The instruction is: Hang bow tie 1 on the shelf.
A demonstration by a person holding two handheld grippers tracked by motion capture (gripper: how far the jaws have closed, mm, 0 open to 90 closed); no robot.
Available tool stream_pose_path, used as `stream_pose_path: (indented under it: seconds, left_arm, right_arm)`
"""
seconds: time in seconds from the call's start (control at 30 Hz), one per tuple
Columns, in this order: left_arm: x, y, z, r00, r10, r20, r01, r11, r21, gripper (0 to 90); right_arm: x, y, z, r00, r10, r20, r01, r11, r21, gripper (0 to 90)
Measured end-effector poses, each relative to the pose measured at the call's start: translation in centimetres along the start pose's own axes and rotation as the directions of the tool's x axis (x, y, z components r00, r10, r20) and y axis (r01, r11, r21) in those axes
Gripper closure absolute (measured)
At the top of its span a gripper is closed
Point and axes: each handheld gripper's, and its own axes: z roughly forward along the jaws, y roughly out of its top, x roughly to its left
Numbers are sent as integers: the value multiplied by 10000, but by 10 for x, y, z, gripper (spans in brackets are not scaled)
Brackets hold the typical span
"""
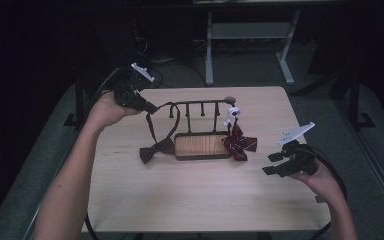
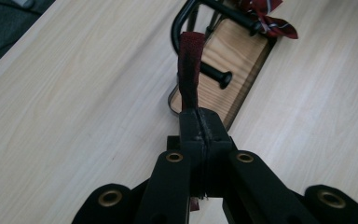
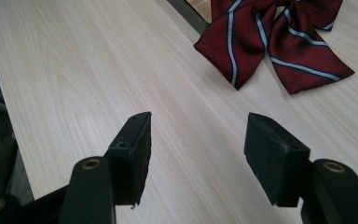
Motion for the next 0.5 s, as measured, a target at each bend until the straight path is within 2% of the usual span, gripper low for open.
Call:
stream_pose_path:
  seconds: [0.27, 0.5]
  left_arm:
    - [7, -1, 7, 9982, -448, -408, 463, 9982, 375, 895]
    - [7, 3, 13, 9978, -462, -476, 483, 9978, 450, 882]
  right_arm:
    - [0, 0, 1, 10000, 52, -9, -52, 10000, 35, 413]
    - [-2, -1, 0, 10000, 71, -7, -71, 10000, 29, 414]
